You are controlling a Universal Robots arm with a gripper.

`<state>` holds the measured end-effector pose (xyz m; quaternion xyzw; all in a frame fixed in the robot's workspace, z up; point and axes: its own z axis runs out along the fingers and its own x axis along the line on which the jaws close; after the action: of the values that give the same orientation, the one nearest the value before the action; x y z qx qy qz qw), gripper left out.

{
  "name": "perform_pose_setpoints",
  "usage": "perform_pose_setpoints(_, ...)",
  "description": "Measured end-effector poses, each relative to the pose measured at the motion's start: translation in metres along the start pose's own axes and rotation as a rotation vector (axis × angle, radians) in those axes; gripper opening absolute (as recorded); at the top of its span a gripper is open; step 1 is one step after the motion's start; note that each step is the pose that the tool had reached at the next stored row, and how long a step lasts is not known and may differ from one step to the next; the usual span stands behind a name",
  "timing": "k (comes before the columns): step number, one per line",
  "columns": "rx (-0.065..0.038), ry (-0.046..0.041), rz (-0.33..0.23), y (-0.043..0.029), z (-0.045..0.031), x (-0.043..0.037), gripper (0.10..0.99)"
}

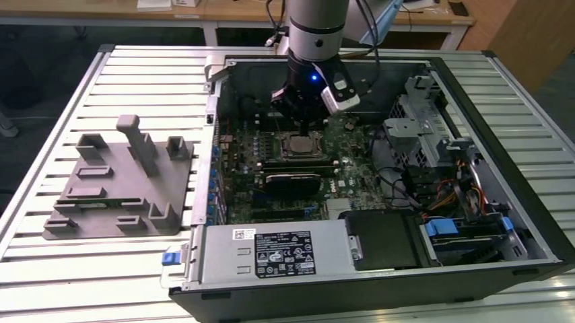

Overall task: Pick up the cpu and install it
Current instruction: 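Install the first cpu locking lever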

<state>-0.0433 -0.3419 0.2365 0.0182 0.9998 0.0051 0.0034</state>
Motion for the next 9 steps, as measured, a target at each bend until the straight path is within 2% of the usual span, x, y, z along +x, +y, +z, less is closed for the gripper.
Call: perform_pose_setpoints(9, 0.000, 0.0001, 0.000, -0.0001, -0.0002, 0.0012, 0.106)
